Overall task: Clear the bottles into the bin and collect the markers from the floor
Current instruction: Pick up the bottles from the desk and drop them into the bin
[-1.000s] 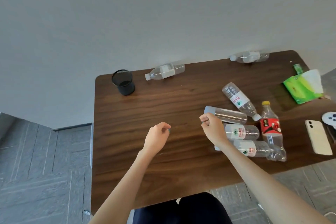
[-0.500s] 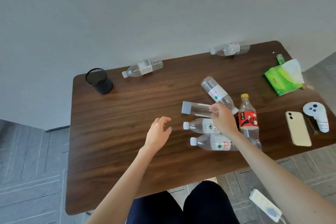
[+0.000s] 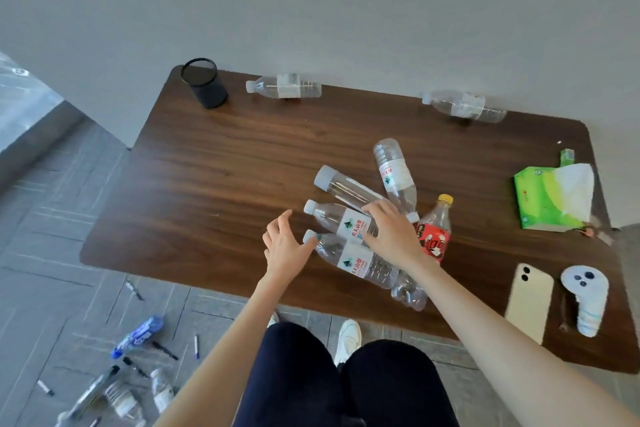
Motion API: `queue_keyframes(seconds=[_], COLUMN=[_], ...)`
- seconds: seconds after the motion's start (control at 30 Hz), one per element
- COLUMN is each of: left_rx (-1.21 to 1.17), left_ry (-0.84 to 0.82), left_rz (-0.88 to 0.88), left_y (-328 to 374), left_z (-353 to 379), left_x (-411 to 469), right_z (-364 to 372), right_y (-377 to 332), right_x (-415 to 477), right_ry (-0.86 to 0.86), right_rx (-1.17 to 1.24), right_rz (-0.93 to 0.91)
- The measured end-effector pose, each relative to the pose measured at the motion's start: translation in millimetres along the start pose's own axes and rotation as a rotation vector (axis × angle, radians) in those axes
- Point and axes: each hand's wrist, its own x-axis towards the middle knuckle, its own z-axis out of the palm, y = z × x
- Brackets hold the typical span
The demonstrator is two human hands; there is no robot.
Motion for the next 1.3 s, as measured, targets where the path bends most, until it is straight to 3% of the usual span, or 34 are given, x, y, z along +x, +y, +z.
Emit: queue_keyframes(seconds=[0.33, 0.5, 0.8, 0.93, 1.1, 1.3], left_rx=[-0.08, -0.084, 0.075, 0.262, 0.701, 1.035], left_ry=[0.108, 0.107, 0.027, -0.042, -0.151, -0.229], left_rz=[-0.155, -0.121, 0.094, 0.293, 0.542, 0.61], left_y=[-37.6, -41.2, -8.7, 15.9, 28.6, 23.3], left_z=[3.4, 7.1, 24.0, 38.2, 61.9, 87.7], left_x=[-30.3, -34.4, -32.4, -33.4, -27.9, -25.4], right_z=[23.2, 26.7, -6.7, -19.7, -24.1, -18.8], right_y=[0.0, 0.1, 10.9, 27.8, 52.7, 63.6], right_x=[23.1, 34.9, 25.6, 5.2, -30.6, -68.2], right_ry=[-0.095, -0.126, 0.099, 0.141, 0.193, 0.257], right_rx=[-0.139, -0.147, 0.038, 0.094, 0.15, 0.238], right_rz=[-0.068, -0.053, 0.079, 0.205, 0.342, 0.405])
